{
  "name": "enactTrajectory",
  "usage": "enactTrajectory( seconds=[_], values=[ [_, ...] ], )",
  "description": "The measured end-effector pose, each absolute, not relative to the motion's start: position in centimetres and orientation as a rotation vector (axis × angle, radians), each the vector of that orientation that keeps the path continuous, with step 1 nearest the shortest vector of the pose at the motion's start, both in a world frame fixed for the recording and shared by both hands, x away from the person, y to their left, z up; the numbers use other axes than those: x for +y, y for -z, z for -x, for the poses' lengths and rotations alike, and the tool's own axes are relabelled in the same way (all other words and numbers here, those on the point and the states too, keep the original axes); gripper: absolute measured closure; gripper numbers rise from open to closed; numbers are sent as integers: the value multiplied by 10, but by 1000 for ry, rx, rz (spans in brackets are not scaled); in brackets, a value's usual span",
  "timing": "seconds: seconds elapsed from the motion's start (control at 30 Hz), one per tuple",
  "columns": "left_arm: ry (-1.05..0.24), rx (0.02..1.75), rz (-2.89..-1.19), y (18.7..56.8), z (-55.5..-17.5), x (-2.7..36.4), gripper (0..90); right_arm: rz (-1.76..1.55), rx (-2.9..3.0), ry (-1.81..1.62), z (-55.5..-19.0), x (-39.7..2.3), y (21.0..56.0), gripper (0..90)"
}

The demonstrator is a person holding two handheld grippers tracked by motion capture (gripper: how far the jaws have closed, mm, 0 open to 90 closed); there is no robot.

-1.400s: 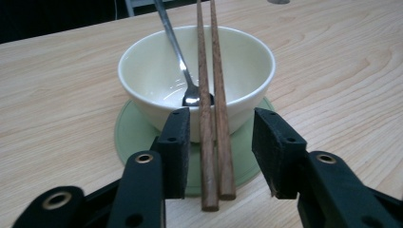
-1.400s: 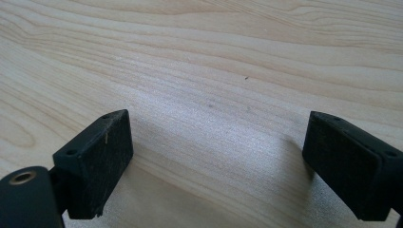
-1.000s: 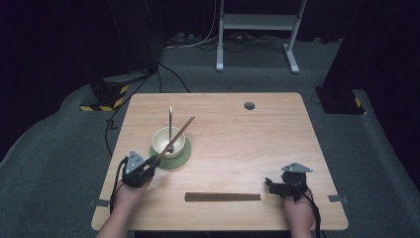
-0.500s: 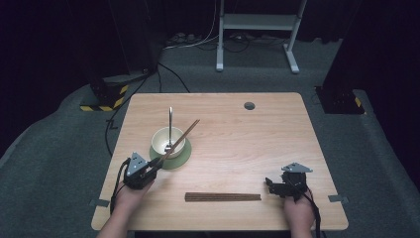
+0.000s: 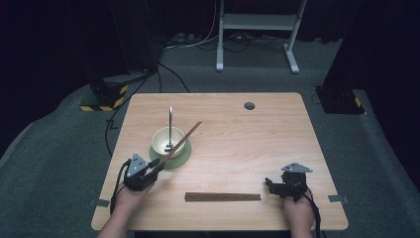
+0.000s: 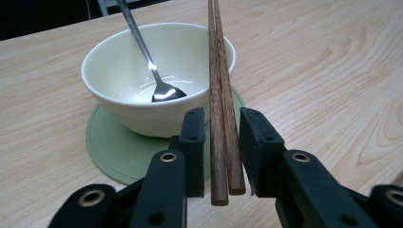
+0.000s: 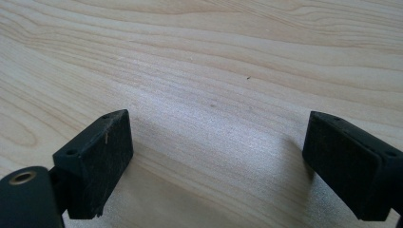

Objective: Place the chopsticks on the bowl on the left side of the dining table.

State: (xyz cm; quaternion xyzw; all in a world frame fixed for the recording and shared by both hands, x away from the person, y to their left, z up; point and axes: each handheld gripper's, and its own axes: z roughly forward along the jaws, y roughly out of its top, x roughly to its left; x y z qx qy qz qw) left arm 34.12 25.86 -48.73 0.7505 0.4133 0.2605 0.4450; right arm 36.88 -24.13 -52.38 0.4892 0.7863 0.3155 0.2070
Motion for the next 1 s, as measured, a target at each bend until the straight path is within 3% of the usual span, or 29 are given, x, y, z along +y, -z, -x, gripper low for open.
enactTrajectory(
  seconds=[1.0],
  values=[
    [-712,1164,-1770,488,-357,288,583,-1343,2185,-891,-366,-236,514,124]
  ],
)
